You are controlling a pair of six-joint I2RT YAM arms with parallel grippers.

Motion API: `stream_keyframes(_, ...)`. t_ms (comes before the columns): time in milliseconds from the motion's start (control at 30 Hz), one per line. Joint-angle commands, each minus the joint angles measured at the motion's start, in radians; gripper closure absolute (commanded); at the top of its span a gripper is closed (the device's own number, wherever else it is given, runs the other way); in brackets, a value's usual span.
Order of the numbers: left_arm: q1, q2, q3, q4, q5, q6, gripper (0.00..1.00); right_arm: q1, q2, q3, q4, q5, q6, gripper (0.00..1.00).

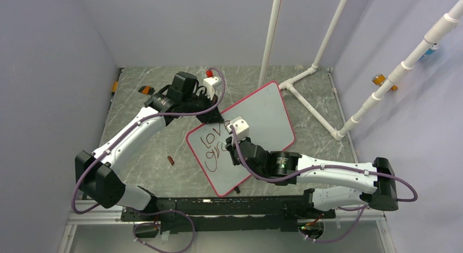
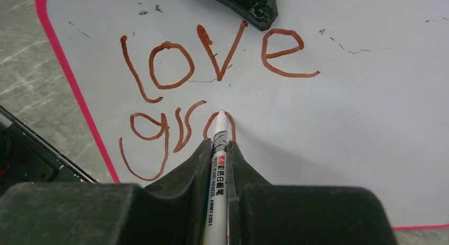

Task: Write a sentence on the whiteboard
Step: Write a sentence.

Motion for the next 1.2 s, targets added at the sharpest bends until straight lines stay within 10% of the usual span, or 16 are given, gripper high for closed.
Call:
stream_keyframes(0, 0.008, -0.017, -0.002, 0.046, -0.212, 0.17, 1.0, -0.003, -0.025, 0.029, 0.052, -0.026, -0.007, 1.0)
stream_keyframes(1167, 0.007, -0.025, -0.001, 0.046, -0.191, 0.163, 1.0, -0.174, -0.199, -0.152, 0.206, -0.241, -0.004, 1.0)
